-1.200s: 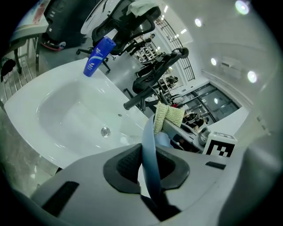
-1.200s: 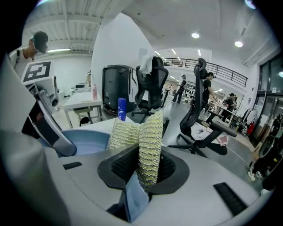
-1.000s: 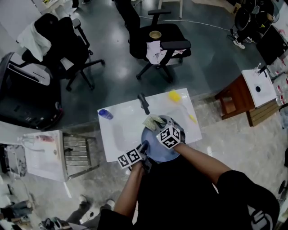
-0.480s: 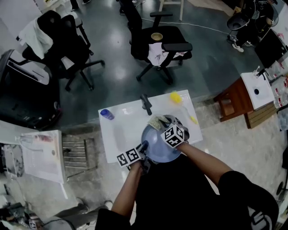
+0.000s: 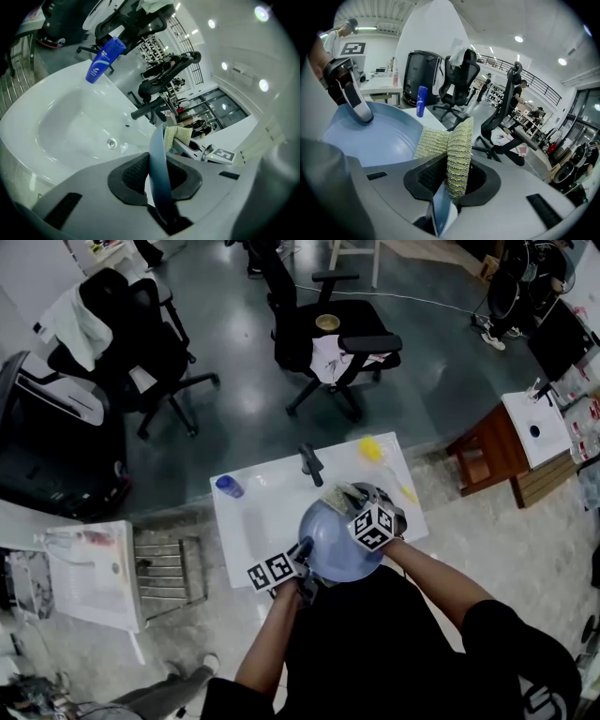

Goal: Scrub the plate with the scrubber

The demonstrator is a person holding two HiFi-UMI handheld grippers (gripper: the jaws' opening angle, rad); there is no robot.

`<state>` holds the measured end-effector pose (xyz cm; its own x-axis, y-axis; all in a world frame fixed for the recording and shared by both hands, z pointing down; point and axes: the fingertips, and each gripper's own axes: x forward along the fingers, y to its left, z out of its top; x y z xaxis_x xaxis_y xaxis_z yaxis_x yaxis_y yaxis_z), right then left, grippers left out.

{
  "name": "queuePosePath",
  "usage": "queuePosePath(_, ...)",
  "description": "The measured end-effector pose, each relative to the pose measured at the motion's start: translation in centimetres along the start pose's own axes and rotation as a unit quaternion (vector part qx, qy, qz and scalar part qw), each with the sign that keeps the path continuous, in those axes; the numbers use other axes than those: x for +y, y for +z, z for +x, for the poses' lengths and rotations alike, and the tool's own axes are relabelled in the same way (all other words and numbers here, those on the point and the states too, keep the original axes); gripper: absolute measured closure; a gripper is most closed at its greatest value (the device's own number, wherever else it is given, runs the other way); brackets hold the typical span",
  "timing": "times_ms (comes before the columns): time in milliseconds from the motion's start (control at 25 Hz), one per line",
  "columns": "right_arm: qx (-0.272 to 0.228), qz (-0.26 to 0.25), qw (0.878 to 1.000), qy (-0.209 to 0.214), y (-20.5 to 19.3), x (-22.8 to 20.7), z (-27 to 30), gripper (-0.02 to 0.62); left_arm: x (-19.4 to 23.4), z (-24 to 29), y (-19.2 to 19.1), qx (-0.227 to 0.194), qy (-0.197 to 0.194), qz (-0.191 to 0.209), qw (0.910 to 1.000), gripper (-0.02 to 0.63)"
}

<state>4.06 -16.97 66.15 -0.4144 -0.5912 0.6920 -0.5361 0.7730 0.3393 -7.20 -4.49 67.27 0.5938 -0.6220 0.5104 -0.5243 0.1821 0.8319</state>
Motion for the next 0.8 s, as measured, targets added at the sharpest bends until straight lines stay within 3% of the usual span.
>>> queuePosePath(800, 0.055, -0.020, 0.998, -0.001, -4.6, -0.4, -1.0, 0.525, 1.2, 0.5, 0.4, 0.014, -0.001, 0.004, 0.9999, 0.546)
